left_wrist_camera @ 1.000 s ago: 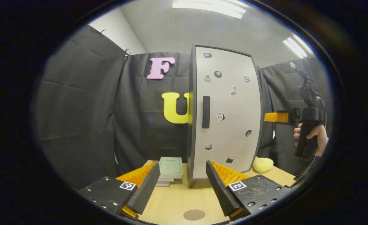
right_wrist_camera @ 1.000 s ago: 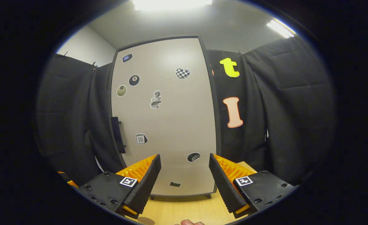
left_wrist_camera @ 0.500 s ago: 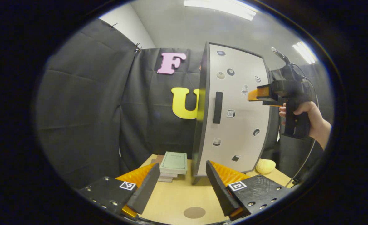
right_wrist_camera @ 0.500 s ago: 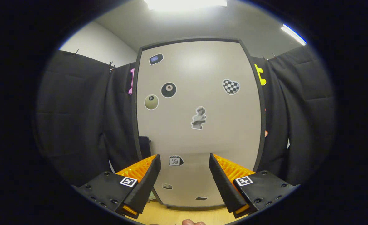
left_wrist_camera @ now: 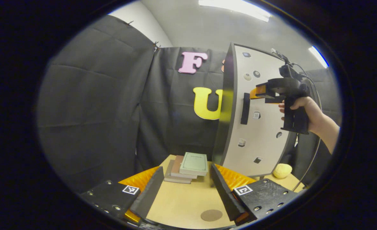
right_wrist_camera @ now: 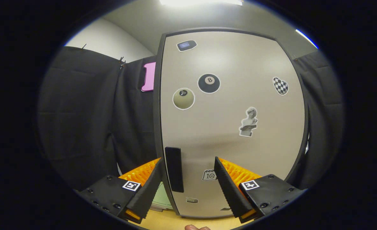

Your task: Open the cabinet door with the right hand, grasp the bottle in the cabinet with the left hand and place it on the coaster, then close the cabinet door with the right hand.

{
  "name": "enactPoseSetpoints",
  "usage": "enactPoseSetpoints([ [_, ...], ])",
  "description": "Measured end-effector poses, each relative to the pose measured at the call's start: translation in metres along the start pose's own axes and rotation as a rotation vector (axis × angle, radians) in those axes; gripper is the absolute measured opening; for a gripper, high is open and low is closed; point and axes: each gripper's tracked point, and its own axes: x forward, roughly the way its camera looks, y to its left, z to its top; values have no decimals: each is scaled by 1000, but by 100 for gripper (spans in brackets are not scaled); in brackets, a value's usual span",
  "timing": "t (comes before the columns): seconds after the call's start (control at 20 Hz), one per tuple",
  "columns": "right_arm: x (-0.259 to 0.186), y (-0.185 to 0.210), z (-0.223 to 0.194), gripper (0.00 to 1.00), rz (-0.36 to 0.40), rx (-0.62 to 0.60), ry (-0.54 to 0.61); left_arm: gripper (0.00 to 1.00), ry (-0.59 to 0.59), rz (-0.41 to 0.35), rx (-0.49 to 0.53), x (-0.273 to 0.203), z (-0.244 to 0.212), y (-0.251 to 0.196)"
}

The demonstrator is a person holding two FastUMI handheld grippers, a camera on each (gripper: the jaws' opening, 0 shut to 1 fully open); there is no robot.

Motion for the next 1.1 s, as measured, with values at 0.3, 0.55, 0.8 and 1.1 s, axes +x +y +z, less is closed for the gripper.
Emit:
enactPoseSetpoints([
  [0.3, 28, 17, -17, 92, -13, -1, 57, 87, 29, 60, -22, 2, -15, 33],
  [0.55, 41, 26, -31, 65, -18, -1, 98, 92, 38, 83, -46, 4, -22, 49],
  [0.8, 46, 25, -35, 40, -44, 48, 126, 91, 45, 100, -40, 5, -25, 56],
  [1.1, 45, 25, -36, 27, -28, 20, 115, 92, 65, 80, -90, 4, -33, 48],
])
